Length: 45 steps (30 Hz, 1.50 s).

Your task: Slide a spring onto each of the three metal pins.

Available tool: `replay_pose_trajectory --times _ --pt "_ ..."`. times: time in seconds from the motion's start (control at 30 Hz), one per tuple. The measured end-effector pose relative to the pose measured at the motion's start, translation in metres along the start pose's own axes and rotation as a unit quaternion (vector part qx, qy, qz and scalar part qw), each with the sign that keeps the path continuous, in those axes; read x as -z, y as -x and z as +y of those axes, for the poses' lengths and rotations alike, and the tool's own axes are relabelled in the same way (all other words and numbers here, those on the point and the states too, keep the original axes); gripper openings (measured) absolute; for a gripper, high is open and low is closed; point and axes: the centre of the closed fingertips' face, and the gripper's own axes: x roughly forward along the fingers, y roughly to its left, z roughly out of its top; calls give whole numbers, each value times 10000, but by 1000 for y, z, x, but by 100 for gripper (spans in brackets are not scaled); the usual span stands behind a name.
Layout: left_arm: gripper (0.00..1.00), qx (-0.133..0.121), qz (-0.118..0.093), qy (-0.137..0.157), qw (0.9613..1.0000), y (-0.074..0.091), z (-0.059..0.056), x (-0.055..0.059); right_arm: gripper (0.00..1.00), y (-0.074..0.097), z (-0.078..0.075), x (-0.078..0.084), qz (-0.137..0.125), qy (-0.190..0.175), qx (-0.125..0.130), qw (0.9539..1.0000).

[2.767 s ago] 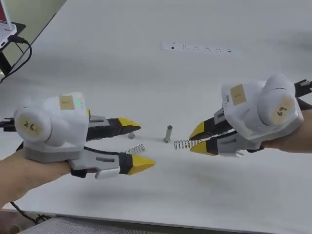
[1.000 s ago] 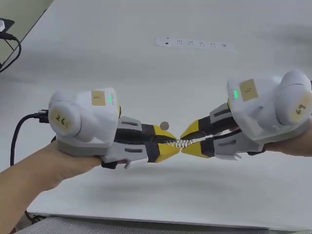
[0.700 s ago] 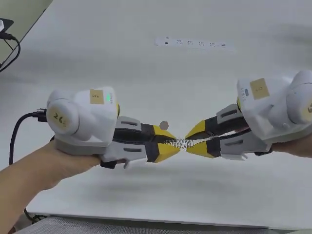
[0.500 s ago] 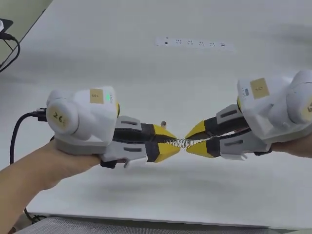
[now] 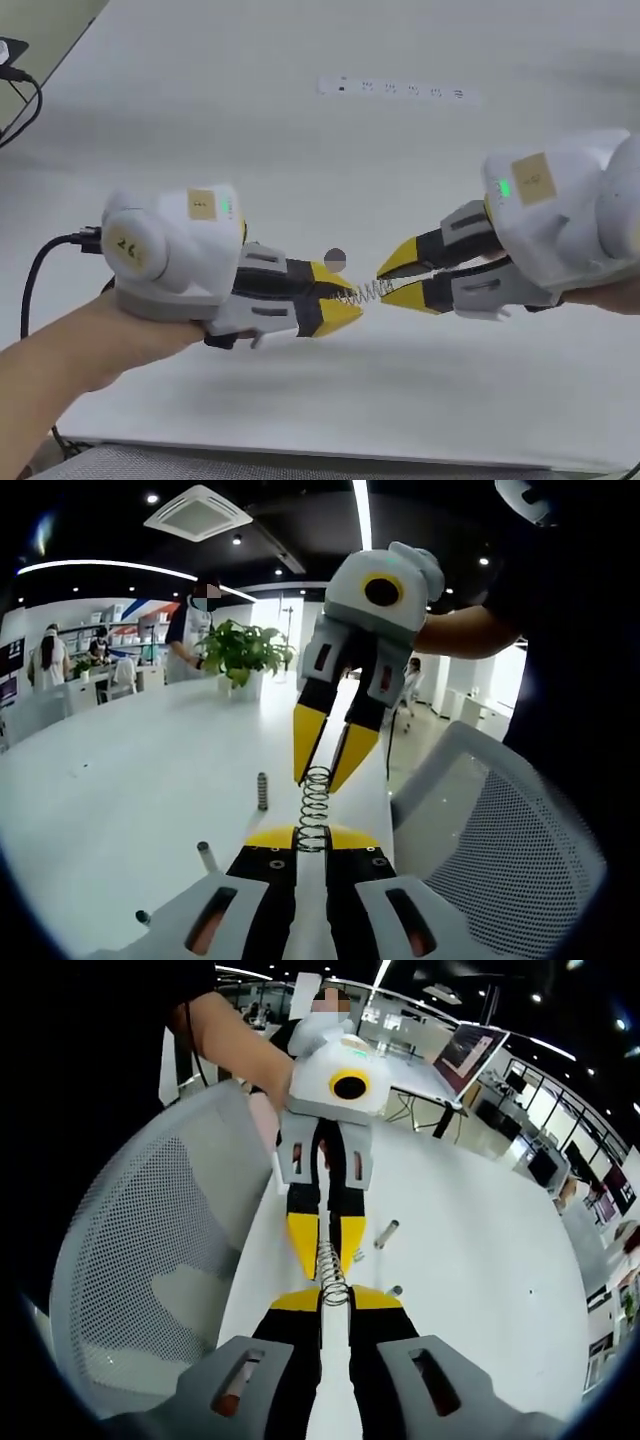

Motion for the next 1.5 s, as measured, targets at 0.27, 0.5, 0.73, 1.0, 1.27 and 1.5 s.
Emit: replay_pose_trajectory --times 0.27,0.5,0.73,1.0,1.27,1.5 --pt "2 60 79 -122 9999 -2 -1 3 6 3 3 -21 -96 307 -58 9995" --pt "2 41 11 -201 9998 0 1 0 6 2 2 -31 -312 269 -42 9991" --pt "2 49 29 -249 9997 1 1 1 7 -6 4 -37 -479 166 -43 9987" --pt "2 91 81 -330 9994 -2 -5 2 6 -14 8 -46 -692 122 38 9975" --pt "2 20 -15 -236 9997 4 -4 1 6 -10 7 -50 -835 113 141 9963" --pt "3 -10 -9 -201 9998 5 -3 -1 6 -10 6 -53 -864 151 192 9960"
